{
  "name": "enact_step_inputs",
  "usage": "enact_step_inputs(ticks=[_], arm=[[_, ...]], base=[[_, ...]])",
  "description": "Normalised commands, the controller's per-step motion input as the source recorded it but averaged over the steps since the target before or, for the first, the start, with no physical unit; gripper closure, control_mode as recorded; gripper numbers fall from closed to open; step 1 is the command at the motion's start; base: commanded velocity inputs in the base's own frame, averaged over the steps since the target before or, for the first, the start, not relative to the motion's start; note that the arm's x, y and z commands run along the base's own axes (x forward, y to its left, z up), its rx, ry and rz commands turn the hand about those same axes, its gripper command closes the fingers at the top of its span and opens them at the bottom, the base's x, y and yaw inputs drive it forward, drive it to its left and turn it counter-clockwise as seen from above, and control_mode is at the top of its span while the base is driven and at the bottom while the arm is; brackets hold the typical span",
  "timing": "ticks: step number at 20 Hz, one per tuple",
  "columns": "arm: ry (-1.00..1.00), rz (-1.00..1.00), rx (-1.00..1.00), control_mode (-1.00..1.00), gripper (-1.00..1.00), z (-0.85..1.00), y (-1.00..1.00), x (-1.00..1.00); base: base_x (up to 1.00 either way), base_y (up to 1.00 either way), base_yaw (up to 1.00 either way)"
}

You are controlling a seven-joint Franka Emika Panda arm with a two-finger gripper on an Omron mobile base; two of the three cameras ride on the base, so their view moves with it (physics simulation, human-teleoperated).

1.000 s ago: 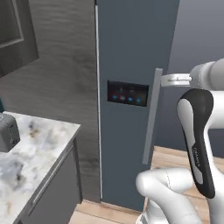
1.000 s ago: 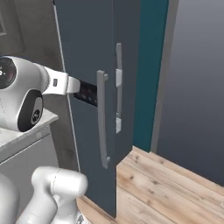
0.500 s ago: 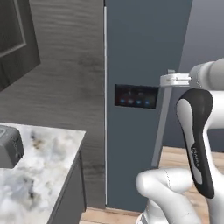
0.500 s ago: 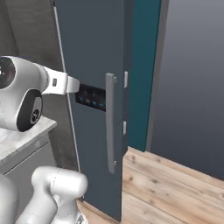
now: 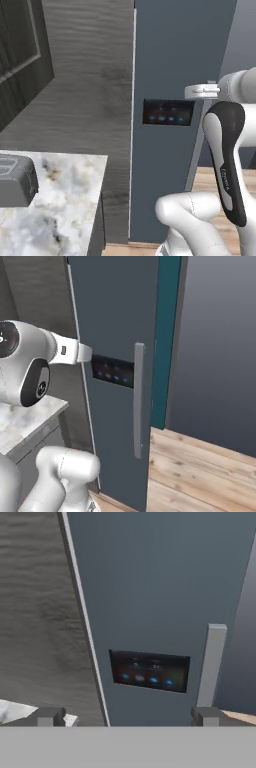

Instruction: Take the lemon and peach from the second highest rack and move them to the highest rack where the tangerine and mushroom are located, to maximize freezer space. Close the freezer door after rearranging.

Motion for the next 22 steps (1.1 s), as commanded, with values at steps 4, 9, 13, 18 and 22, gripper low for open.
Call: enact_step_inputs(ticks=[4, 9, 13, 18, 22], arm=[[0.00, 0.00, 0.00, 1.00, -1.00, 0.00, 0.00, 0.00], [0.00, 0.00, 0.00, 1.00, -1.00, 0.00, 0.00, 0.00], [0.00, 0.00, 0.00, 1.00, -1.00, 0.00, 0.00, 0.00], [0.00, 0.00, 0.00, 1.00, -1.00, 0.00, 0.00, 0.00], [0.00, 0.00, 0.00, 1.00, -1.00, 0.00, 0.00, 0.00]], base=[[0.32, 0.33, -0.15], [0.41, 0.21, -0.17], [0.45, 0.07, -0.14], [0.45, 0.10, -0.13], [0.48, 0.09, -0.12]])
